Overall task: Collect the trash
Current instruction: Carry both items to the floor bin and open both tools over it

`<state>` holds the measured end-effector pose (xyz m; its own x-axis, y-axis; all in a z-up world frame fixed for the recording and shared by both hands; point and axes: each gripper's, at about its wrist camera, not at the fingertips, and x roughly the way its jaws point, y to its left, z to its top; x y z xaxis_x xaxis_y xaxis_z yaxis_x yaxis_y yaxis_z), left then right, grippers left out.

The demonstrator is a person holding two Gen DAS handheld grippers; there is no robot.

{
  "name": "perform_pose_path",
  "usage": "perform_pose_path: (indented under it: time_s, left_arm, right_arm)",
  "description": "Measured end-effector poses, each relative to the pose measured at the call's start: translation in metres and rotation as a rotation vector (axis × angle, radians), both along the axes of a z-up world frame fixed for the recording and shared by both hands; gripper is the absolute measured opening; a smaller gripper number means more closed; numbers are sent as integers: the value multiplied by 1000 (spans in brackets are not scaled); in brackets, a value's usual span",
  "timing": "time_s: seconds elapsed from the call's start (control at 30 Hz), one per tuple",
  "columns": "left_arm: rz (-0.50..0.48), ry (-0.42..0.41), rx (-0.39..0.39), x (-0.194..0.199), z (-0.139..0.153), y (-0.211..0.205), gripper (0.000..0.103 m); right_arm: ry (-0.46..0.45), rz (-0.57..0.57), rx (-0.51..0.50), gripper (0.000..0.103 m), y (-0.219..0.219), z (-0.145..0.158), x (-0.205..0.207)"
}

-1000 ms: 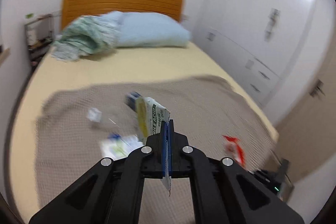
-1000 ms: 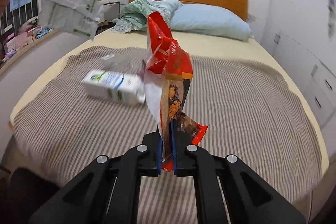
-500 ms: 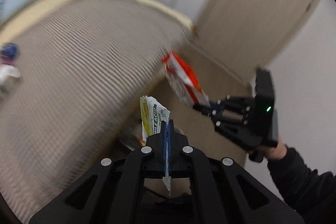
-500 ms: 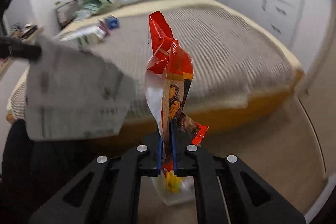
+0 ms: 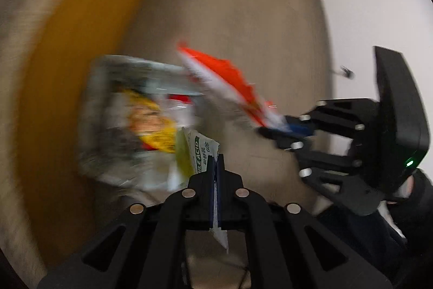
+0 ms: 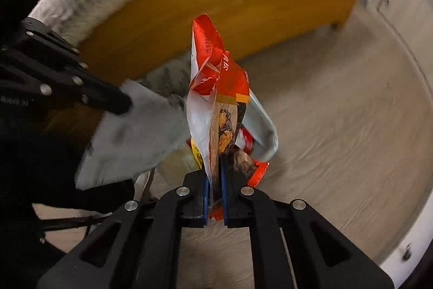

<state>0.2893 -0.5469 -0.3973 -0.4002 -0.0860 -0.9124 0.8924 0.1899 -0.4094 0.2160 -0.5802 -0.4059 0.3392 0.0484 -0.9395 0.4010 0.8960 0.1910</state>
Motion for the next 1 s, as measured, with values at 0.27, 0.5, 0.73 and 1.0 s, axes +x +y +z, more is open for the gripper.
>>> perform_pose_path:
  time_s: [0.27,0.5,0.73,1.0]
  left_arm:
    - [-111,31,-30,24,-38,-60,0]
    - [-44,142,-67,21,-10,-81,0]
    - [6,120,-61,11,-7,-71,0]
    - [73,144,-121,2,-21,-60,0]
  right_arm:
    - [103,-65,60,7,-7,-44,7]
    - [121,-137,69,7,-21,-47,-5]
    - [108,-168,52,7,-25,-52,-17]
    - [94,-170,63,7,-24,-48,-19]
